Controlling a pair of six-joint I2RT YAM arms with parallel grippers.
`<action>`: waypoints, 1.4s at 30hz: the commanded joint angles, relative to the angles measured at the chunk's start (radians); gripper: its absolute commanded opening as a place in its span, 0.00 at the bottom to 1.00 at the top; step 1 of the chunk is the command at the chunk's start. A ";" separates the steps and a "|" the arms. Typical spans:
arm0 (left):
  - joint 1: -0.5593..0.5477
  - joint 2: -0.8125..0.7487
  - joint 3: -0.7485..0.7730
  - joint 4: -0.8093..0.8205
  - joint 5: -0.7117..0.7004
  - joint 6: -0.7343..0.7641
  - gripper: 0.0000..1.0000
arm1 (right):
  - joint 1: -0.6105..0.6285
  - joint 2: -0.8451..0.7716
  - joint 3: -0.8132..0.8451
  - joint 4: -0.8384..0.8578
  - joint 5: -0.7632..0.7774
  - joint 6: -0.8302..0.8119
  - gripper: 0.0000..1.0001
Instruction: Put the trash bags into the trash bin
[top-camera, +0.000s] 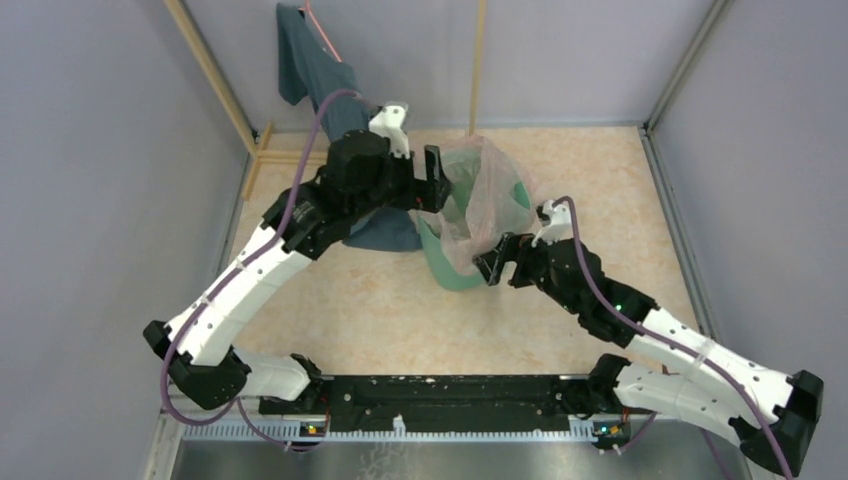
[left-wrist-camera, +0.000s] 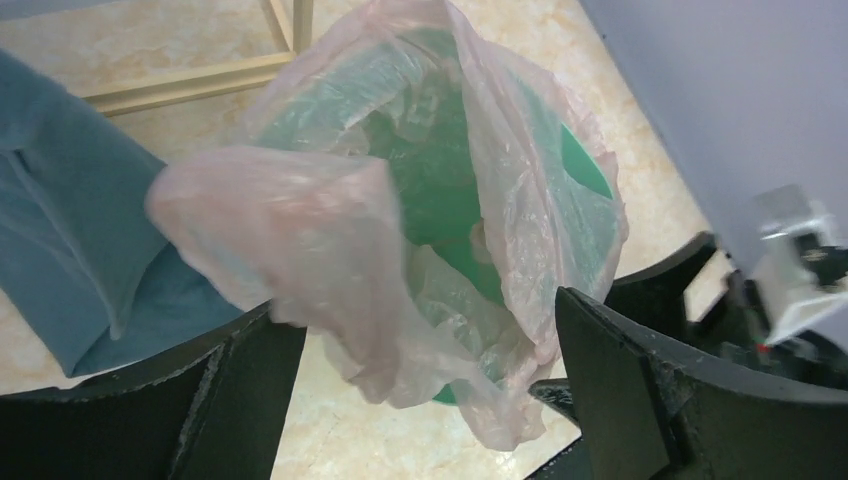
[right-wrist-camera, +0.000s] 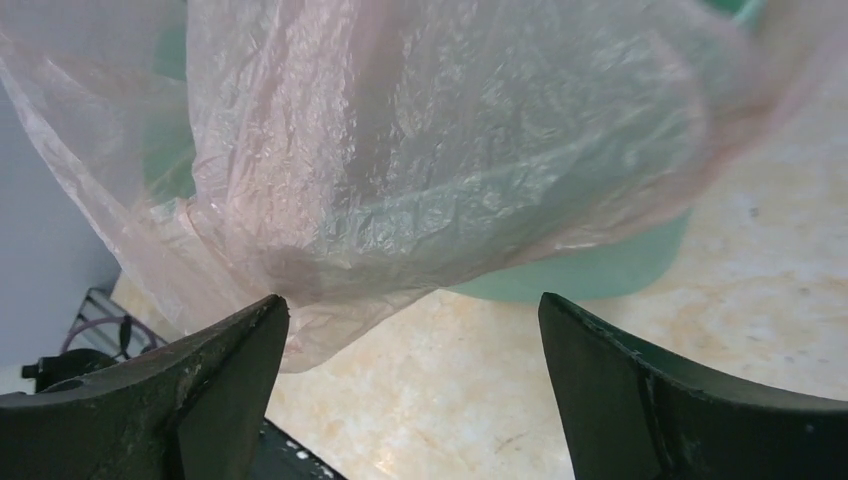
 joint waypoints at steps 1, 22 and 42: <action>-0.063 0.030 0.052 -0.004 -0.243 0.014 0.98 | 0.006 -0.071 0.154 -0.236 0.142 -0.091 0.98; -0.060 -0.236 -0.441 0.183 -0.300 -0.041 0.52 | -0.841 0.350 0.385 0.107 -0.974 0.114 0.83; -0.055 -0.307 -0.648 0.193 -0.268 -0.128 0.34 | -0.848 0.353 0.236 0.074 -0.781 -0.030 0.07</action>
